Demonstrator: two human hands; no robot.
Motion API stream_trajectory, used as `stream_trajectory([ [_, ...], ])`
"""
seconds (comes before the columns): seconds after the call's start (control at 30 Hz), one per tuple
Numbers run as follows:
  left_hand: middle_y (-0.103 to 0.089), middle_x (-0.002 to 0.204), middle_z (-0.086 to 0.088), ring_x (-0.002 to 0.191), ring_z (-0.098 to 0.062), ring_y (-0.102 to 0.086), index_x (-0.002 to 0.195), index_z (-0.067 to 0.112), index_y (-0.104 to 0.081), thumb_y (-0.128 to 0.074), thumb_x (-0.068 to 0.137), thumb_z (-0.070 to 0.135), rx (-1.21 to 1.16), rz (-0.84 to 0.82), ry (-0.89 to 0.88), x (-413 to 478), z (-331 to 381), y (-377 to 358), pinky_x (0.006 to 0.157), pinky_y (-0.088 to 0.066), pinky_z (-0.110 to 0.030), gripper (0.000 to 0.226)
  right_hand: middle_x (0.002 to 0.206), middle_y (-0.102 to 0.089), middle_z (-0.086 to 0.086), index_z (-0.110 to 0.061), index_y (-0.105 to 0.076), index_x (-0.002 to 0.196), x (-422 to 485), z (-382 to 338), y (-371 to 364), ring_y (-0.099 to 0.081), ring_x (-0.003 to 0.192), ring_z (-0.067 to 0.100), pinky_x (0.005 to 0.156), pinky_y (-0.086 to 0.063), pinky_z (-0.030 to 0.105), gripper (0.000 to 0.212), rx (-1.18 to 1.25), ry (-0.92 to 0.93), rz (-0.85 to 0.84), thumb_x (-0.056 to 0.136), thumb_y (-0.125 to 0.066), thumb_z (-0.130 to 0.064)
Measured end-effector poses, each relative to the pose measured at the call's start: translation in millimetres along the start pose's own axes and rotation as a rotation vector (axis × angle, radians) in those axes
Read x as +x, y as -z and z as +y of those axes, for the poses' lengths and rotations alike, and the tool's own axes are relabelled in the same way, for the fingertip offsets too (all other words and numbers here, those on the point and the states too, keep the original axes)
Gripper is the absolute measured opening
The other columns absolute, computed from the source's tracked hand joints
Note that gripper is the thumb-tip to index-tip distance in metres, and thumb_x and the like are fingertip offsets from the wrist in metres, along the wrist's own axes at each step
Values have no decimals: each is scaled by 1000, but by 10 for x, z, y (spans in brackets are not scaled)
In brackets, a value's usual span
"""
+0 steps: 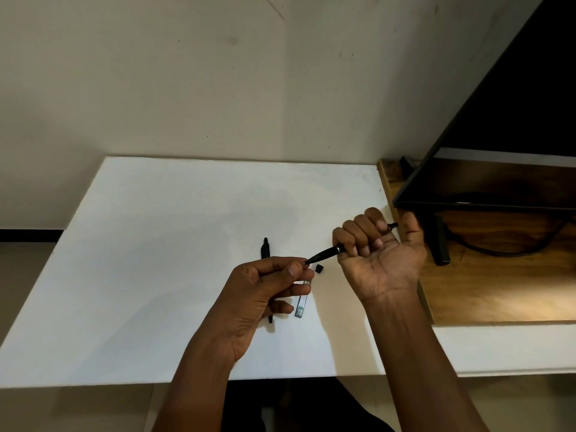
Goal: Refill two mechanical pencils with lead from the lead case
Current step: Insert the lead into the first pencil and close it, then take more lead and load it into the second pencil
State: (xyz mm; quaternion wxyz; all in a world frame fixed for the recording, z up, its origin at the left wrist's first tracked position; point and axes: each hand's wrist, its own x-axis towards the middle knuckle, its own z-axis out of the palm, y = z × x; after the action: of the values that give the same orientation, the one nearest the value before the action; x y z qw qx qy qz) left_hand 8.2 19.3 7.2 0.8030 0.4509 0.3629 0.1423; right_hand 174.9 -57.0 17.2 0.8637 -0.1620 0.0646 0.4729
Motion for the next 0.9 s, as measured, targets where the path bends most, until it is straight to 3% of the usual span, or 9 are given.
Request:
stream_trajectory([
  [0.13, -80, 84, -4, 70, -13, -75, 85, 19, -80, -74, 80, 29, 54, 176, -4, 30, -21, 19, 55, -57, -25, 13, 65, -49, 4, -8, -58, 92, 73, -35, -39, -47, 55, 15, 57, -44, 28, 12, -199, -20, 123, 91, -48, -15],
  [0.23, -76, 68, -1, 53, -7, -69, 85, 18, -76, -70, 87, 27, 308, 469, -62, 87, -88, 90, 51, -51, -25, 11, 94, -75, 20, 0, -55, 117, 142, -1, 3, -75, 79, 27, 78, -61, 38, 21, -478, -39, 274, 103, -40, 3],
  [0.33, -74, 65, 1, 49, -10, -67, 85, 17, -74, -68, 88, 28, 491, 592, -132, 115, -131, 119, 55, -55, -30, 12, 124, -64, 31, -2, -47, 111, 129, 123, 34, -72, 102, 38, 89, -58, 45, 8, -684, -21, 331, 104, -46, 0],
  [0.47, -74, 69, 4, 69, -23, -73, 82, 23, -71, -67, 88, 34, 675, 596, -131, 117, -163, 101, 75, -59, -43, 13, 100, -72, 22, 3, -58, 101, 42, 275, 1, -77, 74, 31, 61, -63, 35, 24, -988, 15, 372, 103, -54, -21],
  [0.6, -68, 69, 12, 72, -14, -65, 81, 26, -66, -70, 83, 46, 899, 634, -109, 93, -186, 72, 65, -48, -28, 20, 51, -57, 2, -6, -70, 93, 20, 417, 18, -43, 29, 7, 34, -34, 17, 51, -1365, 25, 434, 103, -43, -48],
  [0.67, -66, 72, 12, 72, -14, -62, 85, 27, -64, -73, 79, 51, 952, 649, -91, 78, -194, 46, 64, -42, -26, 27, 54, -52, 0, -5, -70, 101, 43, 469, -8, -39, 32, 6, 35, -31, 18, 47, -1265, -102, 454, 105, -39, -40],
  [0.73, -66, 77, 10, 77, -15, -64, 89, 26, -63, -75, 75, 53, 1004, 644, -69, 73, -203, 23, 64, -41, -26, 33, 65, -60, 6, 2, -64, 113, 53, 485, -56, -52, 45, 12, 42, -45, 22, 33, -1160, -194, 408, 102, -40, -19],
  [0.83, -68, 89, 8, 87, -18, -66, 91, 27, -63, -75, 75, 53, 1058, 658, -30, 65, -209, 9, 65, -40, -26, 33, 86, -74, 13, -7, -57, 125, 48, 468, -14, -73, 67, 22, 78, -63, 33, 34, -1222, -103, 343, 96, -41, 2],
  [0.9, -70, 92, 7, 88, -19, -65, 90, 27, -65, -75, 77, 50, 1062, 683, -9, 67, -205, -4, 64, -39, -26, 28, 86, -75, 14, -6, -62, 120, 48, 454, 23, -75, 66, 23, 78, -62, 34, 34, -1255, -51, 359, 94, -42, 5],
])
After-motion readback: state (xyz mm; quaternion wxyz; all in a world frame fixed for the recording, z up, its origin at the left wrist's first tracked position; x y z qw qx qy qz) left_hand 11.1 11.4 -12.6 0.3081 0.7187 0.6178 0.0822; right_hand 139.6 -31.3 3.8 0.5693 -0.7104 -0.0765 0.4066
